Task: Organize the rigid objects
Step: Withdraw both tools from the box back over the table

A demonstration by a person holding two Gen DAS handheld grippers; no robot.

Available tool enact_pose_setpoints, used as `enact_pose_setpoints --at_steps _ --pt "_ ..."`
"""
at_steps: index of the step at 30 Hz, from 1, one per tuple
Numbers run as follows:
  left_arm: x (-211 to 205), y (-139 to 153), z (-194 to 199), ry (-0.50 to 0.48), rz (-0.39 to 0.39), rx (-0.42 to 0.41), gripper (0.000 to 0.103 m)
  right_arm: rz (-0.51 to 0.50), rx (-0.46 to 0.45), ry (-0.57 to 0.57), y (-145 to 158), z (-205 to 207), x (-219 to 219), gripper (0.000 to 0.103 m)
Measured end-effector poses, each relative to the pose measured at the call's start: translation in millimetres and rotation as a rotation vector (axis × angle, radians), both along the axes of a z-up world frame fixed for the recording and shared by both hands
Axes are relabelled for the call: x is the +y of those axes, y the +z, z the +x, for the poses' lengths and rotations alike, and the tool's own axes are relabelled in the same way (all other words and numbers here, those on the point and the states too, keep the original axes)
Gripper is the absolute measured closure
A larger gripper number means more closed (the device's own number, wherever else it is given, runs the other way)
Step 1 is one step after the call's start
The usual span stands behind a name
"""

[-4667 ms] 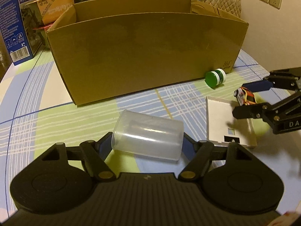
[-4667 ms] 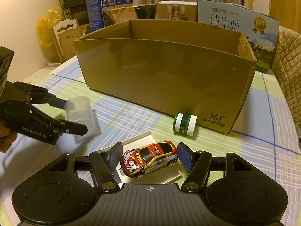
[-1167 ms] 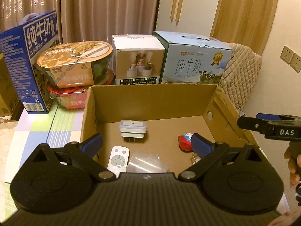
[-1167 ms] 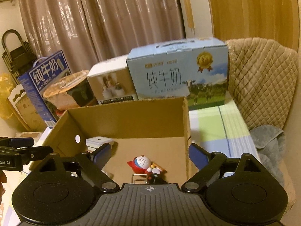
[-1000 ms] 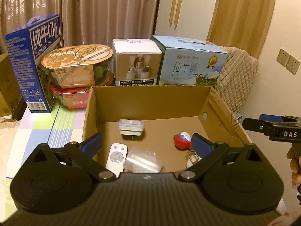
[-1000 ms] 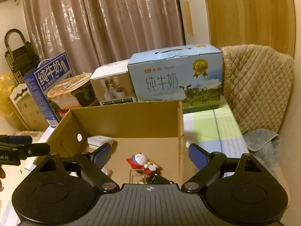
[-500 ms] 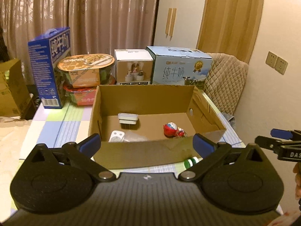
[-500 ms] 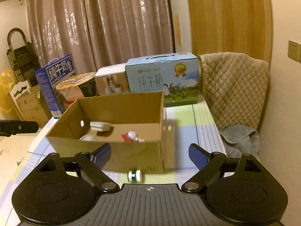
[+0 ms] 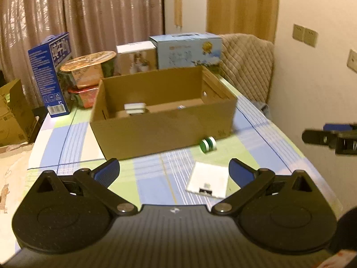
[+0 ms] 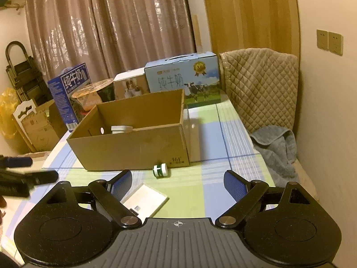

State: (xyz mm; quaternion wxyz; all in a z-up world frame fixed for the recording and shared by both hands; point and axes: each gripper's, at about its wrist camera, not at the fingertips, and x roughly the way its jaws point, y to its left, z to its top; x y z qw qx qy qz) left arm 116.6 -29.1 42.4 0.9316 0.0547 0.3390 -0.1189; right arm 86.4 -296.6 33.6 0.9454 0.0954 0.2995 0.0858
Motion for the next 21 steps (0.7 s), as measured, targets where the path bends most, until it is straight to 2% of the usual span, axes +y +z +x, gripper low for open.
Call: enact_pose_setpoints --at_steps 5,21 --pt "-2.8 -16.1 -16.4 -0.008 -0.042 0.042 0.001 0.015 0.016 -0.011 -4.3 -14.6 -5.6 0.016" --pt "-17.2 -46.8 -9.7 -0.041 -0.028 0.11 0.001 0.024 0.076 -0.037 -26.3 -9.5 -14.5 0.017"
